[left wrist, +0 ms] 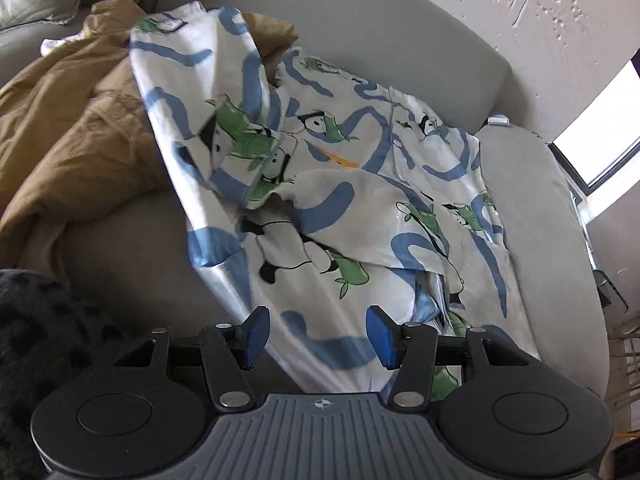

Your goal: Fold clothes

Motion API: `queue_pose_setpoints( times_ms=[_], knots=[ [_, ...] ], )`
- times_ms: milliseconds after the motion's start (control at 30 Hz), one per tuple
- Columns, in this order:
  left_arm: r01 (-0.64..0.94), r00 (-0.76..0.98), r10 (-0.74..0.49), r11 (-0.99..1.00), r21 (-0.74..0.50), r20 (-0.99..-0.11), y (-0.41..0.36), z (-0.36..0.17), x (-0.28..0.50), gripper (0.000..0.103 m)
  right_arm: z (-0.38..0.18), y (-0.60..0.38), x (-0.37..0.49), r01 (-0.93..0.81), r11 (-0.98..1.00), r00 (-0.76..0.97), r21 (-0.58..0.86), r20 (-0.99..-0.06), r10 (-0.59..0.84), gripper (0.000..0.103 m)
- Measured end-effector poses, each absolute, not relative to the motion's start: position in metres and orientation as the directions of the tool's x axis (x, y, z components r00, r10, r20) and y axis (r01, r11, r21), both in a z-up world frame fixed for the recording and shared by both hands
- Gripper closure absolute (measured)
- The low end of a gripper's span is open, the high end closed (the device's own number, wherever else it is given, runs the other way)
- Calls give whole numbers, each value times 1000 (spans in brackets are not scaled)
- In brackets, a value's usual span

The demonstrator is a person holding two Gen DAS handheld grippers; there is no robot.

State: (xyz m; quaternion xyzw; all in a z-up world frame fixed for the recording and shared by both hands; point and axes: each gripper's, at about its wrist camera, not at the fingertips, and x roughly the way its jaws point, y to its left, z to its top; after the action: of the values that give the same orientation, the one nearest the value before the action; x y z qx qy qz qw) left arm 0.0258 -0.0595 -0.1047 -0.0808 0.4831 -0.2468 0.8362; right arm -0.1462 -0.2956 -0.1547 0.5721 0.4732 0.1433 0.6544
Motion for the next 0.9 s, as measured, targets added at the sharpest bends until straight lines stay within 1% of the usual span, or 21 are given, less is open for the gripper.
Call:
queue_pose_setpoints(
  times_ms=[33,67,133,167,233,267,300,367,433,500,533,567,633,667,733,767,833,900],
  knots=[
    [340,417,-469,875,-344,-779,-54,-100,22,53,-165,-279,-139,357,317,400,879,-450,798,52],
    [348,423,-444,884,-311,-790,-48,-94,18,53,-174,-266,-135,366,329,322,870,-450,833,52],
    [372,431,-387,899,-231,-815,-28,-83,7,53,-189,-247,-133,396,355,241,847,-469,850,53],
    [382,423,-359,903,-196,-832,-16,-79,3,53,-191,-244,-133,398,359,235,844,-472,850,53],
    [395,406,-306,908,-136,-861,9,-74,-7,53,-186,-252,-133,379,350,292,857,-469,833,53],
    [389,397,-305,910,-142,-866,24,-73,-13,56,-184,-255,-132,369,346,320,863,-467,824,52],
    [395,392,-332,903,-169,-858,36,-71,-19,54,-181,-259,-132,358,342,349,869,-464,814,51],
    [403,375,-358,894,-197,-855,45,-66,-33,54,-175,-268,-132,338,342,414,877,-465,783,51],
    [444,360,-388,871,-210,-848,42,-60,-44,54,-165,-283,-129,324,366,515,873,-487,705,52],
    [492,340,-433,839,-234,-835,37,-55,-52,53,-152,-306,-136,329,367,656,870,-490,574,55],
    [505,346,-471,823,-262,-811,35,-53,-52,52,-146,-318,-142,344,366,723,865,-493,485,55],
    [503,364,-506,814,-292,-782,31,-52,-49,48,-141,-330,-151,370,364,776,855,-500,384,55],
    [473,410,-562,804,-359,-718,21,-55,-39,48,-133,-353,-168,420,351,851,837,-498,168,53],
    [450,426,-585,799,-400,-690,16,-60,-32,48,-134,-363,-175,452,326,859,830,-504,90,53],
    [426,447,-622,780,-459,-643,0,-72,-19,48,-148,-379,-180,517,243,843,821,-538,20,55],
    [423,458,-634,772,-474,-623,-8,-78,-14,48,-155,-383,-181,533,207,838,821,-546,9,55],
    [435,485,-640,768,-470,-596,-23,-87,-9,48,-167,-390,-183,557,150,827,817,-561,-17,56],
    [426,505,-637,771,-474,-582,-33,-91,-3,45,-172,-393,-180,569,146,822,809,-567,-57,56]
  ],
)
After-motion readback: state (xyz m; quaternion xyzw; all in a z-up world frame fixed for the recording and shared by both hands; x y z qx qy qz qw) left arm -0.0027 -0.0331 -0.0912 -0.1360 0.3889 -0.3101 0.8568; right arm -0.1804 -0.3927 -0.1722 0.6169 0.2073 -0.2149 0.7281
